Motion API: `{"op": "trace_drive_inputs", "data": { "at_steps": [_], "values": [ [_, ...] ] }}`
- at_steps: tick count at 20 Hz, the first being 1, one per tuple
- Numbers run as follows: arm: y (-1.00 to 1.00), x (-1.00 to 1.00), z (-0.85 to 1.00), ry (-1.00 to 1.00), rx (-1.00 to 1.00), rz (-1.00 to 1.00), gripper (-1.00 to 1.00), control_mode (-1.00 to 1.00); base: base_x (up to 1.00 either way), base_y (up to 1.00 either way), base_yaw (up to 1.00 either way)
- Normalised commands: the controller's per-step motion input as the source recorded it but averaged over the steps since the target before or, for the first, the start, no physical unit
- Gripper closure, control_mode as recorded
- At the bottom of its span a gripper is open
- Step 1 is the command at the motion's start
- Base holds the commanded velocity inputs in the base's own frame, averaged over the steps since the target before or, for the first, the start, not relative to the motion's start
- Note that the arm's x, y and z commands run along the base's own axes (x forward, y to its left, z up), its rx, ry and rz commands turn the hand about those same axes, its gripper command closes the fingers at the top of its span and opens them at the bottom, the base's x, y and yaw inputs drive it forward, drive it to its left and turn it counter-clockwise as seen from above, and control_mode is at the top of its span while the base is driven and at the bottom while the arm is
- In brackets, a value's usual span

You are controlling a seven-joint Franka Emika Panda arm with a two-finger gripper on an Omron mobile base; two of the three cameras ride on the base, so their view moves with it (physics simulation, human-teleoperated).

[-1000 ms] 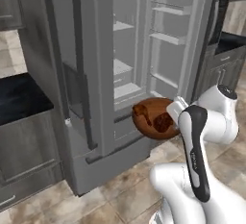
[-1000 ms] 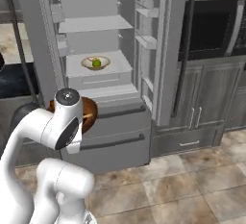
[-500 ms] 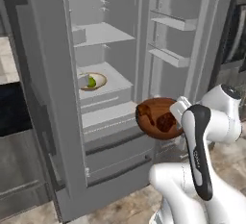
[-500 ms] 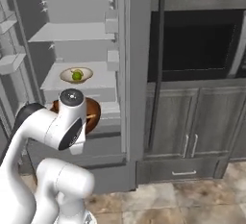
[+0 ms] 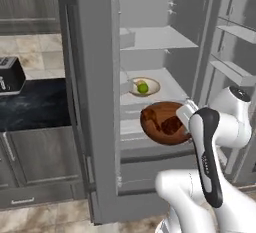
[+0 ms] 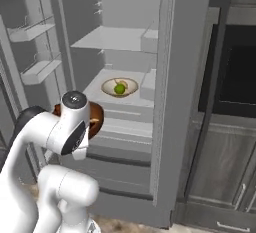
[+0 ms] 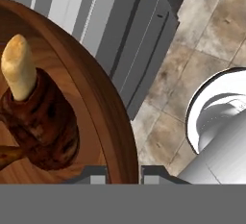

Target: Place the bowl with the onion and lime on the second highest shelf of the fridge. Place the bowl with the steak and chicken drumstick on the top shelf of the fridge.

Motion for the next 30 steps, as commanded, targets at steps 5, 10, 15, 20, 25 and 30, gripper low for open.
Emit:
{"op": "trace_drive_inputs", "data": {
  "at_steps": [5, 10, 15, 20, 25, 30],
  "values": [
    [0.0, 0.0, 0.0, 0.0, 0.0, 0.0, 1.0, 1.0, 0.8, -0.04, 0.04],
    [0.0, 0.0, 0.0, 0.0, 0.0, 0.0, 1.0, 1.0, 0.94, -0.14, 0.0],
    [0.0, 0.03, 0.16, -0.05, 0.0, 0.0, 1.0, -1.0, 0.46, -0.11, 0.0],
    [0.0, -0.08, 0.86, -0.26, -0.02, 0.0, 1.0, -1.0, 0.0, 0.0, 0.0],
    [-0.23, -0.05, 1.0, -0.33, 0.0, 0.0, 1.0, -1.0, 0.0, 0.0, 0.0],
    [-0.24, 0.71, 0.92, -0.22, 0.0, -0.01, 1.0, -1.0, 0.0, 0.0, 0.0]
  ]
}}
